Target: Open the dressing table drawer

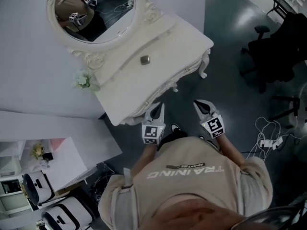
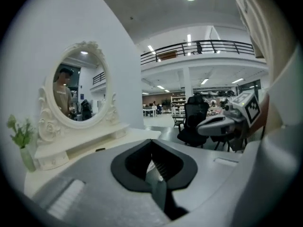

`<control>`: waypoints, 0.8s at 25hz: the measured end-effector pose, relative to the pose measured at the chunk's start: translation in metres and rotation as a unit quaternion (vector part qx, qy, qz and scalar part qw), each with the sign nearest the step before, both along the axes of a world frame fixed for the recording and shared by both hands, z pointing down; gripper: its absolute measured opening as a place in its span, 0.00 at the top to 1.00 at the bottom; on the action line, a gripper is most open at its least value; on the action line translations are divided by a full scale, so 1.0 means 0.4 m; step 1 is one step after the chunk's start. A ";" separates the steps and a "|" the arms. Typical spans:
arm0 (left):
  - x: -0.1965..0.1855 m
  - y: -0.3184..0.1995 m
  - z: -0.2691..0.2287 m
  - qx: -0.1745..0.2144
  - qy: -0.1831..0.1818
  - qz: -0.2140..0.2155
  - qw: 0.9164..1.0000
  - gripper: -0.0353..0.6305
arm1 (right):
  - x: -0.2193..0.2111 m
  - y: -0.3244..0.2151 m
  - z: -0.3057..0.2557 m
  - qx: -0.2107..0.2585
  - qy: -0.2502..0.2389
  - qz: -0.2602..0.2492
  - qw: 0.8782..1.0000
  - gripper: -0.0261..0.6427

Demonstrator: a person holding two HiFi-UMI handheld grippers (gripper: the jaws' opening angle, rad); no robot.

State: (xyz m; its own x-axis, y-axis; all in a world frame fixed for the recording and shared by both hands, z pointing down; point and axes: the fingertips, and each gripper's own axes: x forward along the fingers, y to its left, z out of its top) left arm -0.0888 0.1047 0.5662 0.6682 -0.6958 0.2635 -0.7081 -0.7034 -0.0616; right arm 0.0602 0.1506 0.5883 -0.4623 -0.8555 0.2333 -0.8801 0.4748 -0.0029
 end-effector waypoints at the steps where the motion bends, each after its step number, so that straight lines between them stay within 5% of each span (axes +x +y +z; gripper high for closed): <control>1: 0.011 -0.019 0.001 0.002 0.000 0.016 1.000 0.94 | 0.000 -0.026 -0.019 0.006 -0.002 0.009 1.000 0.96; 9: 0.081 -0.179 0.003 -0.006 0.040 0.122 0.992 0.94 | 0.012 -0.171 -0.060 0.033 -0.001 0.096 0.995 0.96; 20: 0.068 -0.259 0.051 -0.081 0.084 0.092 0.989 0.94 | 0.059 -0.328 -0.059 0.013 -0.015 0.104 0.994 0.96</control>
